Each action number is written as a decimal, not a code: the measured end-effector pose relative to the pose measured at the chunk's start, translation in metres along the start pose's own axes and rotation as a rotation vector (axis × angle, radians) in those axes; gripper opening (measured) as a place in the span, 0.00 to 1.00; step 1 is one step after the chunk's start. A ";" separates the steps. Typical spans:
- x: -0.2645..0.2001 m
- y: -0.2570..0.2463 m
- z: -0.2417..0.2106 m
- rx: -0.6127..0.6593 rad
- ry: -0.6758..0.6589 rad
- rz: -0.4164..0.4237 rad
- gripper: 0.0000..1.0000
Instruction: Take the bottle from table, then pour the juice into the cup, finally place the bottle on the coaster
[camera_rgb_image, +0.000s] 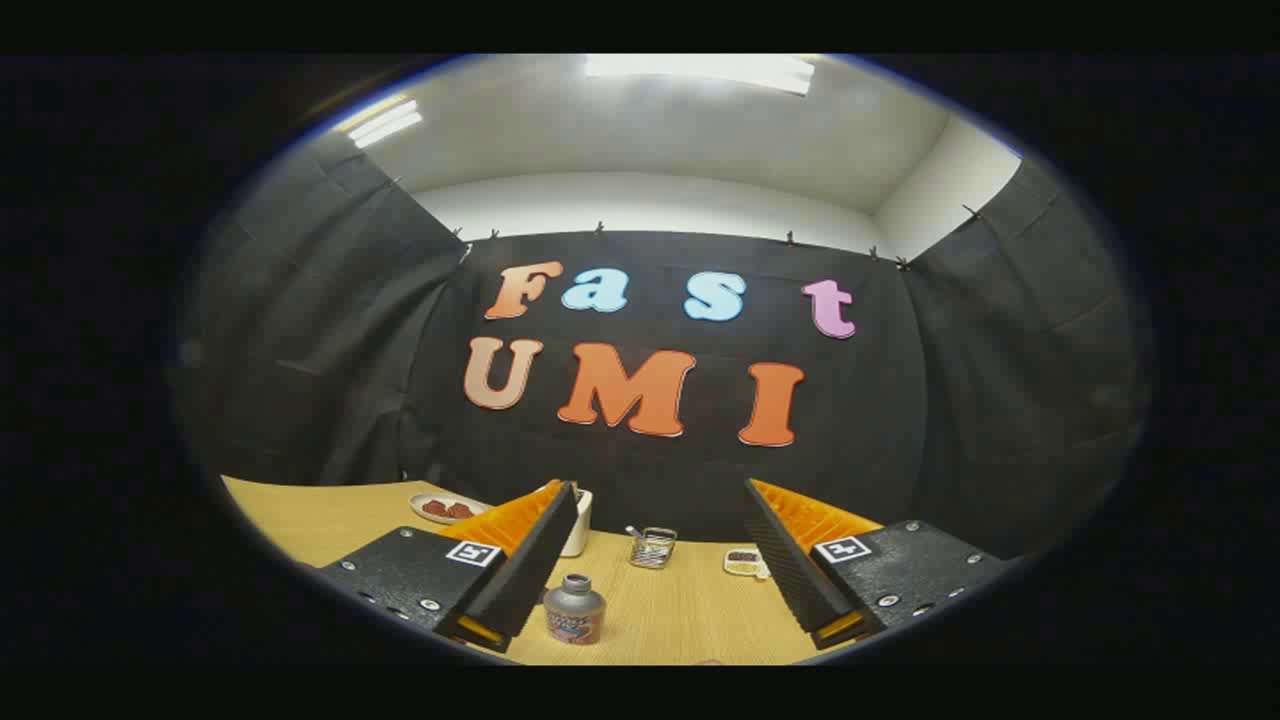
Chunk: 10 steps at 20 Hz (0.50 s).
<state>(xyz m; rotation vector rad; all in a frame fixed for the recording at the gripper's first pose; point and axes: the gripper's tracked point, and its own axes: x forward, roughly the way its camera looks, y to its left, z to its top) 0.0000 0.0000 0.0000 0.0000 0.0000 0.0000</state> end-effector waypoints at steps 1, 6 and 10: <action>0.000 0.001 -0.001 -0.003 0.000 0.003 0.98; 0.000 0.003 -0.004 -0.004 0.003 0.003 0.97; 0.002 0.002 -0.009 -0.003 0.011 0.001 0.97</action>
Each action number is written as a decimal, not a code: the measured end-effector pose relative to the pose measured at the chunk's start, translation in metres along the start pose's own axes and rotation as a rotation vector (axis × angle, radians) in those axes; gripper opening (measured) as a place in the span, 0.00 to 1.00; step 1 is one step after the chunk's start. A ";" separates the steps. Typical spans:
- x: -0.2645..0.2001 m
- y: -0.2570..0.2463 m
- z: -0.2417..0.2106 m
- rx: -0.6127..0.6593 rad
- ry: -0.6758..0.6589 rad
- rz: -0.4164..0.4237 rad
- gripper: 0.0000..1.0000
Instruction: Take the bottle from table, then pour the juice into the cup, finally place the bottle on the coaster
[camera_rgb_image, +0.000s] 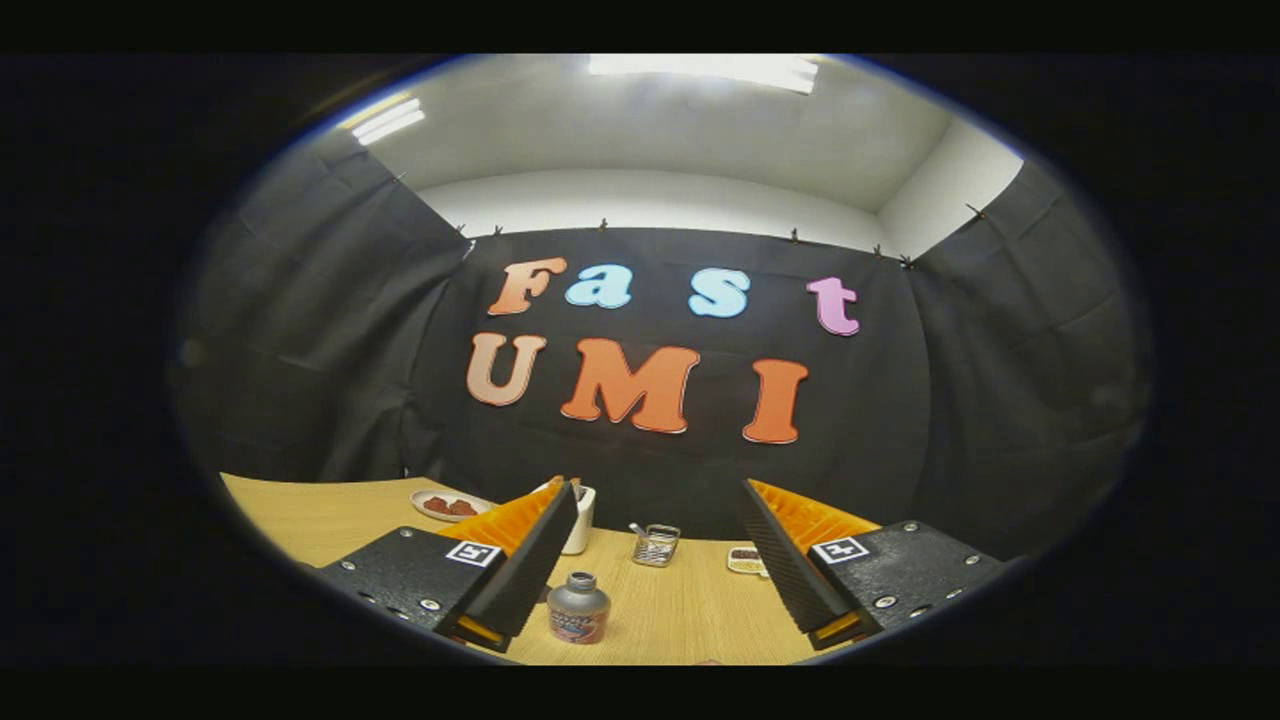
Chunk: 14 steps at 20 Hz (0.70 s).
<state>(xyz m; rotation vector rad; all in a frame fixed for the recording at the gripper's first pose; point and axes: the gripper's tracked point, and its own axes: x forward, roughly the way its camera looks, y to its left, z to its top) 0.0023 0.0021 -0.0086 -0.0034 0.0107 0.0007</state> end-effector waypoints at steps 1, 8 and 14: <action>-0.001 0.000 0.000 0.003 0.002 0.000 0.97; -0.002 -0.001 -0.002 0.010 0.005 0.000 0.97; -0.002 0.005 -0.012 0.012 0.021 0.013 0.97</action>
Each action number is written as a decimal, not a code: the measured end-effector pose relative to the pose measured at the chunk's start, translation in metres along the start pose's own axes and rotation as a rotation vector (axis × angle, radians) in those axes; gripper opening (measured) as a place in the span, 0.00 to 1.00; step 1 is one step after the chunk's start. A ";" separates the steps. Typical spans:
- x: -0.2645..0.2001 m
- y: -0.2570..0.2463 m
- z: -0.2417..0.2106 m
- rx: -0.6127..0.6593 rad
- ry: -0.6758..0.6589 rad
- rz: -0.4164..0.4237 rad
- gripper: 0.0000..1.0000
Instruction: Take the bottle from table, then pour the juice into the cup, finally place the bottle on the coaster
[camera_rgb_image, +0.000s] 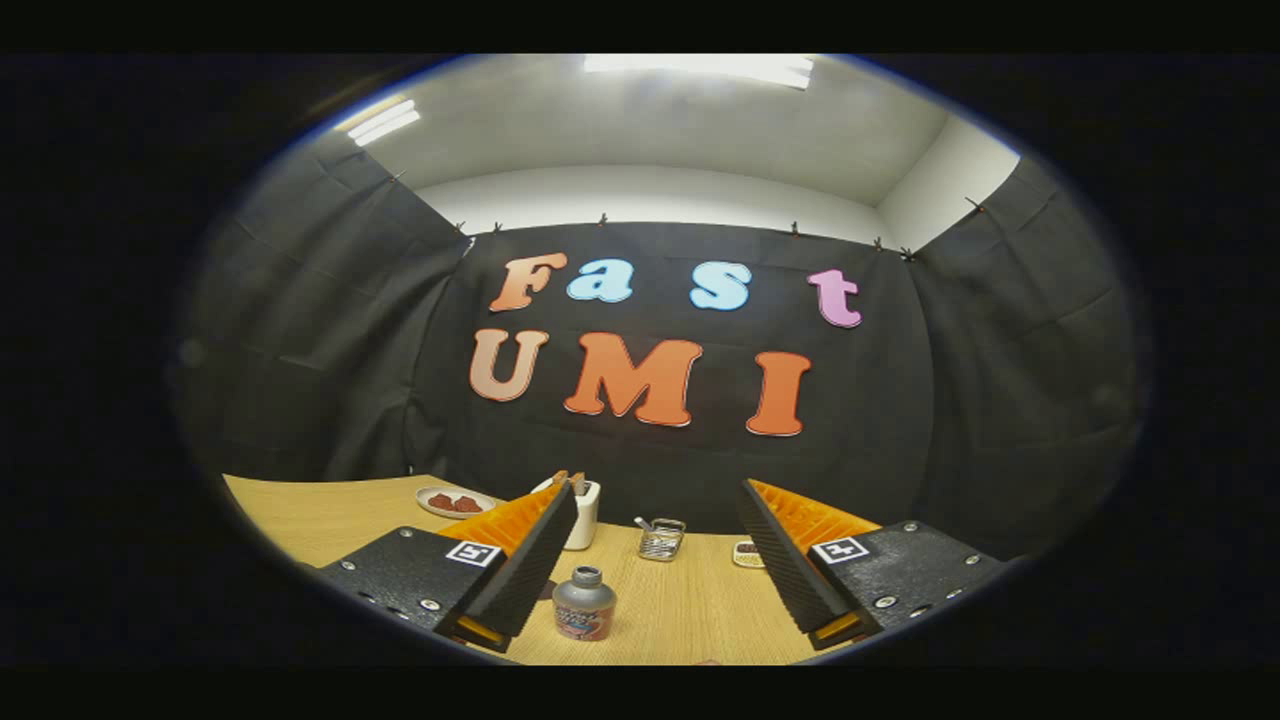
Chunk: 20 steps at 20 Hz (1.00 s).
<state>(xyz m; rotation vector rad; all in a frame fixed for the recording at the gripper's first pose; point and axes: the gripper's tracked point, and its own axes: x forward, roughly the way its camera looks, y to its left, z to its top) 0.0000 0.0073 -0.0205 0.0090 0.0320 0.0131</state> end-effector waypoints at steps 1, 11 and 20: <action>0.000 0.001 -0.002 0.001 0.003 0.001 0.97; 0.006 0.018 -0.047 0.040 0.068 0.043 0.97; 0.012 0.043 -0.115 0.103 0.181 0.112 0.97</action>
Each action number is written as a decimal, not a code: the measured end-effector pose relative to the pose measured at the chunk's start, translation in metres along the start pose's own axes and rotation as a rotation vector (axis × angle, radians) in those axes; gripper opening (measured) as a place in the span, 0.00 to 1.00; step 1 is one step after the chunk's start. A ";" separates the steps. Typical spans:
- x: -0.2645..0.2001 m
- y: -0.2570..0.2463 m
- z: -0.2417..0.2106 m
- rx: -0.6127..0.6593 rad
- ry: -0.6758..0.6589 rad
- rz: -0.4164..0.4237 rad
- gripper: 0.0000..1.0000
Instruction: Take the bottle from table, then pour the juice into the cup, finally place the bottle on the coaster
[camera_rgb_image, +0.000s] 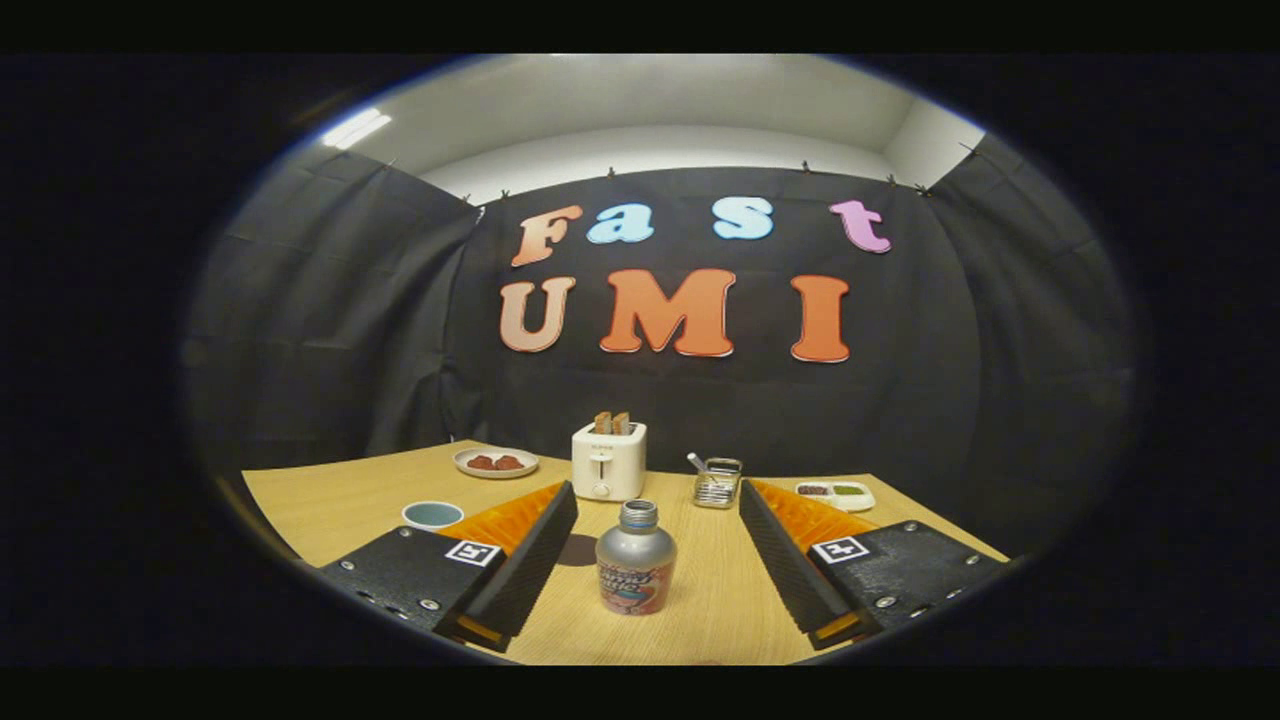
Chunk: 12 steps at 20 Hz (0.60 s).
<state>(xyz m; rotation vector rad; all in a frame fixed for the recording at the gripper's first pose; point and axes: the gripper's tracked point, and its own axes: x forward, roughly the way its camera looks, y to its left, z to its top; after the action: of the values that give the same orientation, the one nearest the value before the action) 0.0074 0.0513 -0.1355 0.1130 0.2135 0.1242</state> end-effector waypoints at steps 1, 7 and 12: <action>0.002 0.001 -0.006 -0.002 0.005 0.003 0.97; 0.017 0.015 -0.045 0.004 0.057 0.027 0.97; 0.033 0.014 -0.078 -0.017 0.117 -0.001 0.97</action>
<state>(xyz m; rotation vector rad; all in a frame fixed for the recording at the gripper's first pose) 0.0207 0.0776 -0.2166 0.0883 0.3289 0.1314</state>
